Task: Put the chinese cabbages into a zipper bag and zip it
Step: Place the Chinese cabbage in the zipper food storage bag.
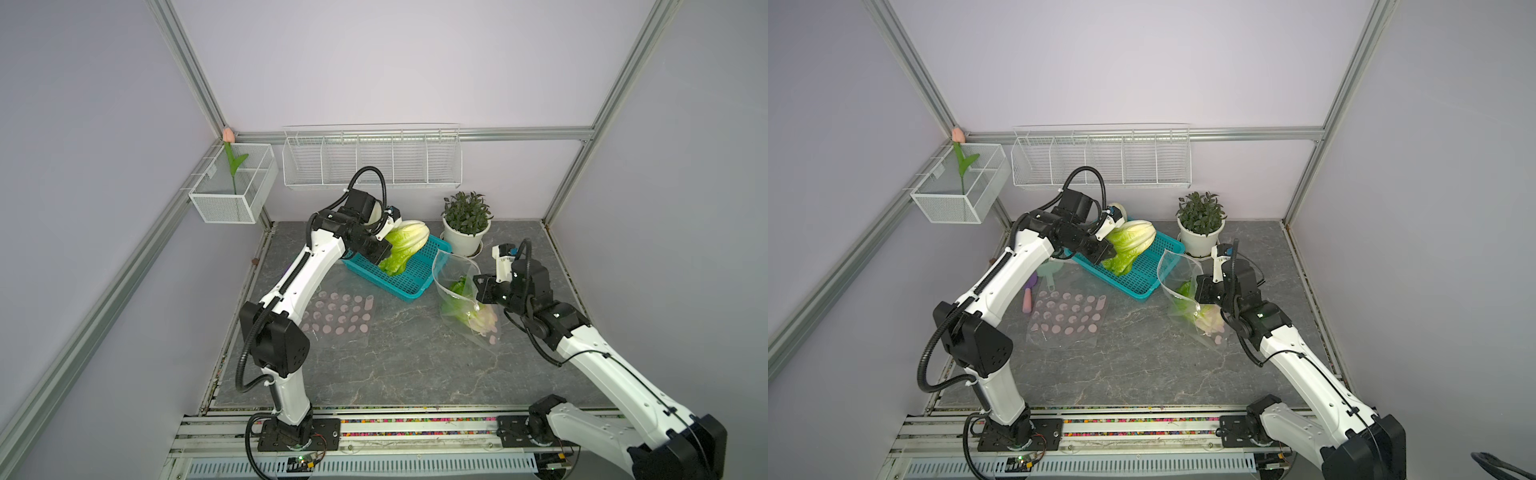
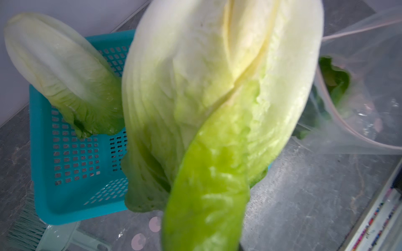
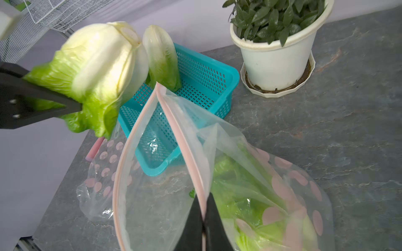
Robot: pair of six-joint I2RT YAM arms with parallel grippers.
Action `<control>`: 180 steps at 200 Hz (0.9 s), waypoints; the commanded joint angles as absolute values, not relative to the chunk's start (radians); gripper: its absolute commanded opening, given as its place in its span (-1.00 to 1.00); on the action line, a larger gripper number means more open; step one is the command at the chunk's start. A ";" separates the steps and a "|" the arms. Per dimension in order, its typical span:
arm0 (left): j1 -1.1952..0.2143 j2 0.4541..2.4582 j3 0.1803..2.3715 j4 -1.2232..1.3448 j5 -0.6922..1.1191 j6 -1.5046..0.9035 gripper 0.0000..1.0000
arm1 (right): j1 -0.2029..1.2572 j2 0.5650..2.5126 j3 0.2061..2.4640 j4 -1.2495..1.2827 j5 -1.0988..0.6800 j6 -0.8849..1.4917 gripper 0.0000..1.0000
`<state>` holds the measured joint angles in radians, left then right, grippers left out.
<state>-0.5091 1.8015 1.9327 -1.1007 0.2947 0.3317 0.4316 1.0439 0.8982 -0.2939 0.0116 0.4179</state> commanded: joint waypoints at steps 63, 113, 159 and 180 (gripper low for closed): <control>-0.720 1.779 2.024 -1.359 0.347 0.348 -1.00 | 0.476 1.068 0.992 -0.341 0.067 0.272 -0.86; -0.758 1.834 2.045 -1.411 0.339 0.362 -1.00 | 0.547 1.068 1.048 -0.352 0.063 0.176 -0.86; -0.769 1.865 2.088 -1.451 0.356 0.358 -1.00 | 0.624 1.148 1.166 -0.432 -0.028 0.055 -0.86; -0.770 1.875 2.147 -1.463 0.345 0.350 -1.00 | 0.657 1.188 1.205 -0.454 -0.088 0.037 -0.86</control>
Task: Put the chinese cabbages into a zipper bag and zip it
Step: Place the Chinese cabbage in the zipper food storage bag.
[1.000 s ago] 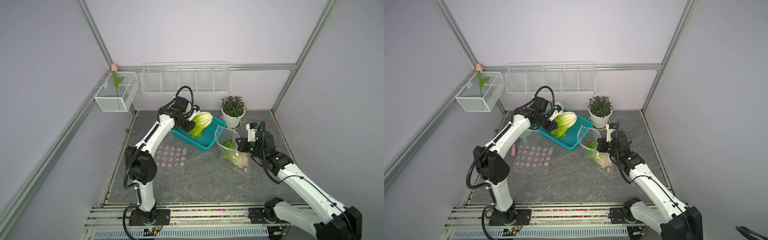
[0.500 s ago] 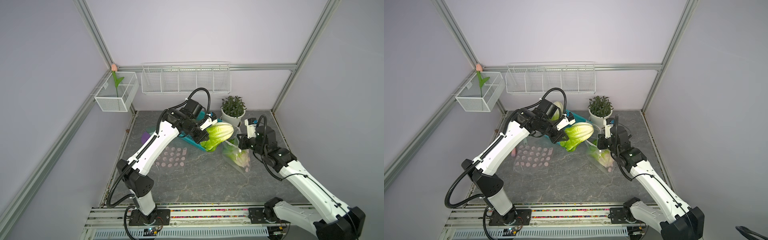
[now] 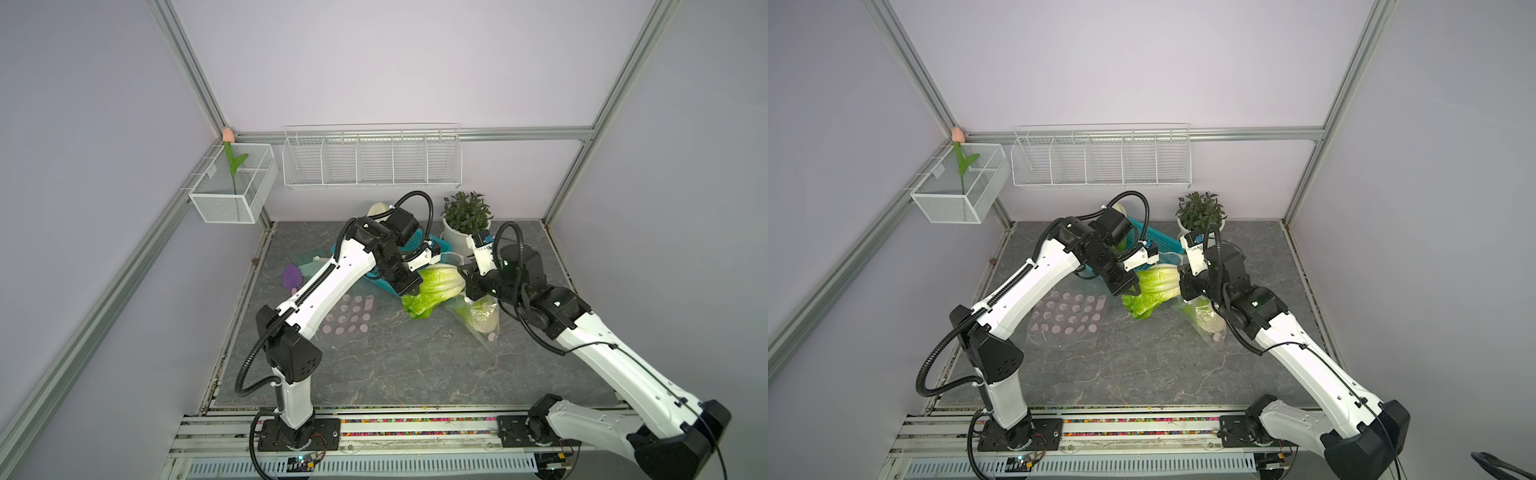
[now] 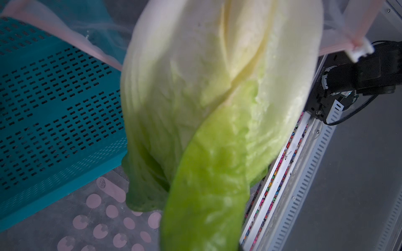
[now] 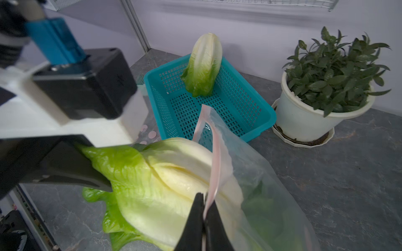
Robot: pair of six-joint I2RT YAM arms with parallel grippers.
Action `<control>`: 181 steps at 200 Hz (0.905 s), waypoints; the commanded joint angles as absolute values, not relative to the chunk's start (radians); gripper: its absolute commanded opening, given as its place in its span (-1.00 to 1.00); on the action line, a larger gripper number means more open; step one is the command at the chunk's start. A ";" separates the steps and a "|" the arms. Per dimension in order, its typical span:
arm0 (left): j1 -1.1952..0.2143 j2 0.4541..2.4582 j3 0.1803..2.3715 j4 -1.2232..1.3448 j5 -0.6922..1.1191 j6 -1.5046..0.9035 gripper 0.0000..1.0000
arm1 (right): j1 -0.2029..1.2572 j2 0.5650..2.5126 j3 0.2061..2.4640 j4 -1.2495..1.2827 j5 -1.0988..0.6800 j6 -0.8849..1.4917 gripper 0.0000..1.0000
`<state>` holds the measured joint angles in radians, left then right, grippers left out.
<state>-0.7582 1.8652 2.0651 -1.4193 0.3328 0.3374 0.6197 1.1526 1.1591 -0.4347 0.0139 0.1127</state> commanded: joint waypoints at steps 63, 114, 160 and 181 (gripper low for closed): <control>-0.770 1.884 2.243 -1.485 0.181 0.390 -1.00 | 0.652 1.198 1.191 -0.449 -0.316 0.085 -0.86; -0.840 1.880 2.245 -1.512 0.220 0.540 -1.00 | 0.645 1.216 1.199 -0.417 -0.342 0.118 -0.86; -0.850 1.840 2.214 -1.363 -0.155 0.584 -1.00 | 0.594 1.225 1.227 -0.394 -0.515 0.248 -0.86; -0.851 1.828 2.261 -1.344 -0.072 0.615 -0.92 | 0.567 1.205 1.161 -0.290 -0.536 0.349 -0.86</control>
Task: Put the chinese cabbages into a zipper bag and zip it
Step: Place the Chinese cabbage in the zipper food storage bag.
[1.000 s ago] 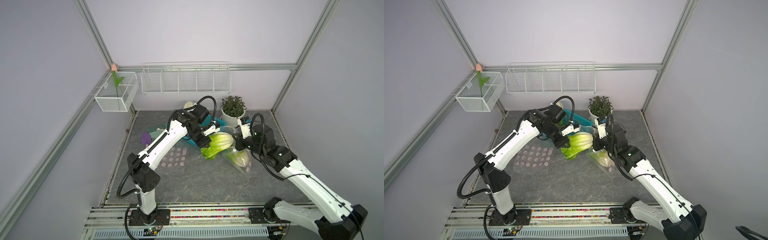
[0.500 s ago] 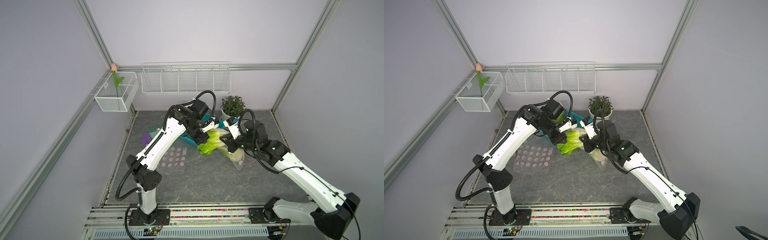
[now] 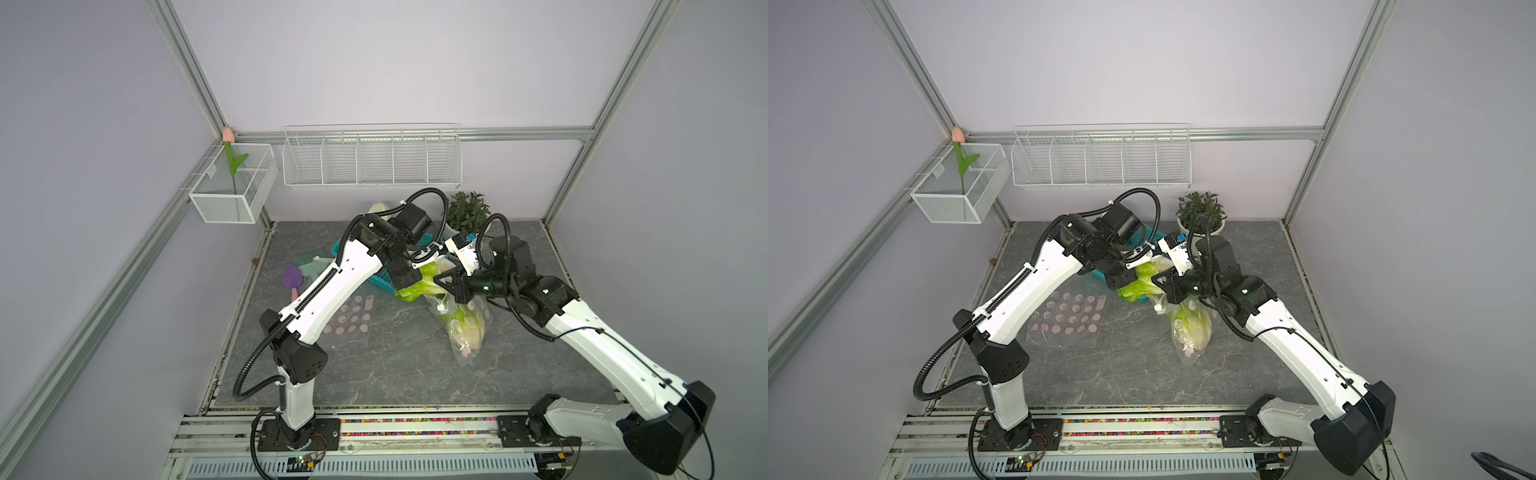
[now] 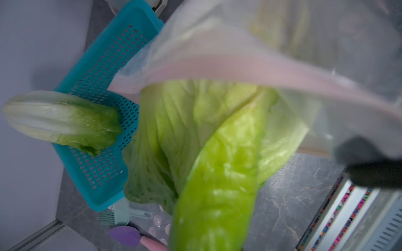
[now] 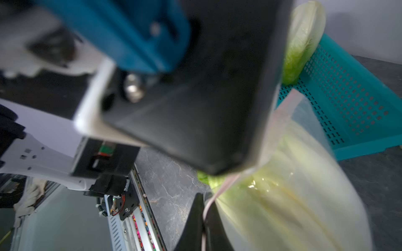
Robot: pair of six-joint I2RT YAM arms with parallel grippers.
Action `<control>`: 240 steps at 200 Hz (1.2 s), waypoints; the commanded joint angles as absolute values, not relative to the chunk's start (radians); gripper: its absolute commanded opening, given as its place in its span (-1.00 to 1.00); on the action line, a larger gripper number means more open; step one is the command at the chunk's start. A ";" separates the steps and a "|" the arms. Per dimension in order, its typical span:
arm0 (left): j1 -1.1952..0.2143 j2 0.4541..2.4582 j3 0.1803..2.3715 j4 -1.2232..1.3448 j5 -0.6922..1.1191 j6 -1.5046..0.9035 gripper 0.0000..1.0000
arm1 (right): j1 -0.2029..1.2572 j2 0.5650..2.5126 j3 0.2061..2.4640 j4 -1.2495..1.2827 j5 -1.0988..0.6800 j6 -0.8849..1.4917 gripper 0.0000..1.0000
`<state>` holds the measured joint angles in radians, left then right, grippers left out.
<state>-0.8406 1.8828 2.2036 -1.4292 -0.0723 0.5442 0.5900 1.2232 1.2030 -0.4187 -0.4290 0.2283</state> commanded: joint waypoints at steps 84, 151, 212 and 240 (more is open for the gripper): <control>-0.901 1.703 2.032 -1.259 0.138 0.938 -0.34 | 0.499 1.181 0.965 0.152 -0.594 0.663 -0.86; -0.877 1.820 2.061 -1.074 0.053 0.842 -0.37 | 0.502 1.257 0.783 0.609 -0.582 0.965 -0.86; -0.769 1.831 2.085 -0.988 0.166 0.631 -0.28 | 0.489 1.291 0.747 0.765 -0.506 1.093 -0.86; -0.731 1.832 2.136 -1.029 0.206 0.509 -0.09 | 0.479 1.307 0.739 0.804 -0.472 1.137 -0.86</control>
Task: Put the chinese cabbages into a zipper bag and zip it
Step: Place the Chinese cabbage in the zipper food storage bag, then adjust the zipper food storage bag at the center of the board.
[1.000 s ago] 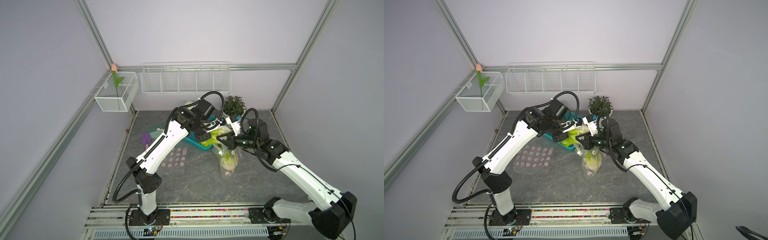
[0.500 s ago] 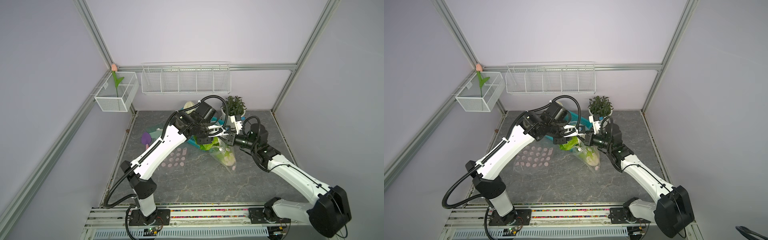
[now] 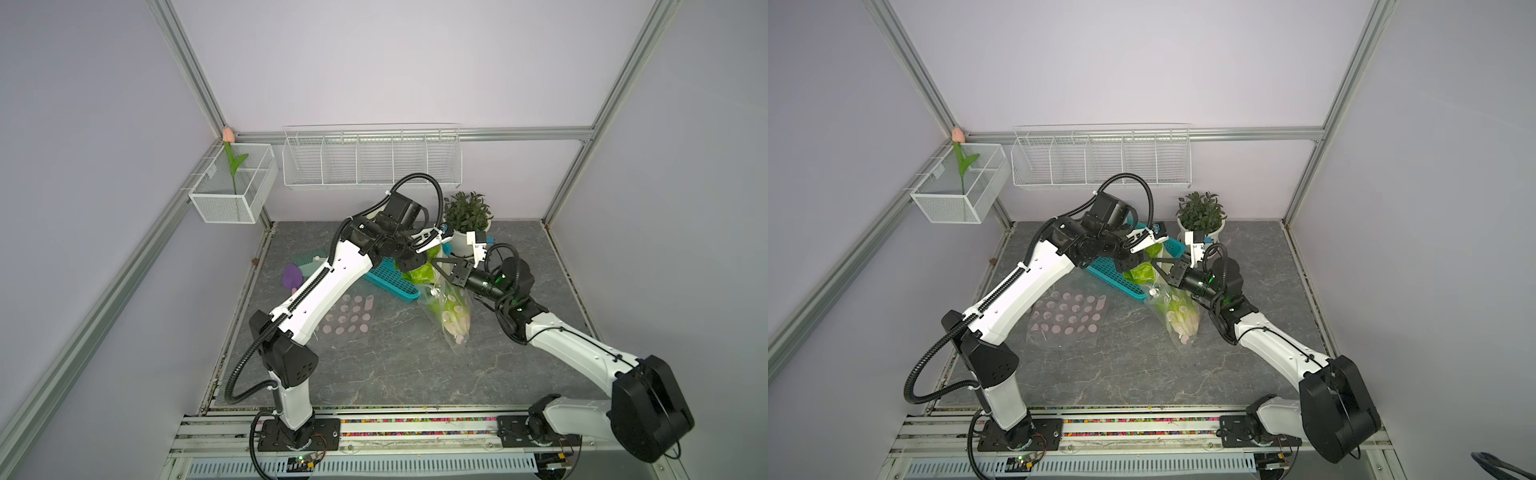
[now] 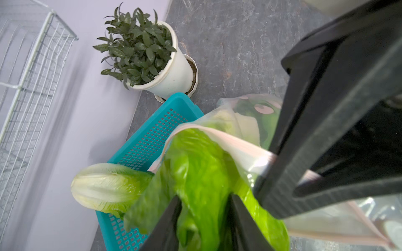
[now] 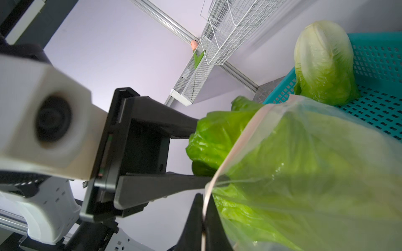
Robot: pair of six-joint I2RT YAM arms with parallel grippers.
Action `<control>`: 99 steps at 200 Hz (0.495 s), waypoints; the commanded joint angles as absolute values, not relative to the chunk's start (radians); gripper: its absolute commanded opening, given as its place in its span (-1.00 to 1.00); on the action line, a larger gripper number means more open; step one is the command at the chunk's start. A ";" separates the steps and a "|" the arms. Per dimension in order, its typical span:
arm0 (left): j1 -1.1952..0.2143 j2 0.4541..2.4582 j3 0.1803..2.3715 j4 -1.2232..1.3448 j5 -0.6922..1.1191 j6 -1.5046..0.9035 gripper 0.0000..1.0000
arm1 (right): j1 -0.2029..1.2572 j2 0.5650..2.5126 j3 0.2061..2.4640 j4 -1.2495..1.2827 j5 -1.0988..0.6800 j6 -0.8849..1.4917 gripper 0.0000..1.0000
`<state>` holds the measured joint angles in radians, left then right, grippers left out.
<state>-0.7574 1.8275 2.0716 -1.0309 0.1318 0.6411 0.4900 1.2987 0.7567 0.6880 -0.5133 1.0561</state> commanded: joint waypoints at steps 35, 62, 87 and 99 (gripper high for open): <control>-0.655 1.795 2.146 -1.015 0.308 0.294 0.11 | 0.457 1.314 0.733 0.838 -0.431 1.170 -0.86; -0.570 1.753 2.111 -0.961 0.406 0.092 0.15 | 0.448 1.321 0.744 0.841 -0.428 1.179 -0.86; -0.440 1.671 1.974 -0.857 0.472 -0.147 -0.06 | 0.442 1.321 0.747 0.835 -0.420 1.179 -0.86; -0.391 1.609 1.826 -0.749 0.520 -0.233 -0.17 | 0.436 1.319 0.748 0.827 -0.419 1.177 -0.86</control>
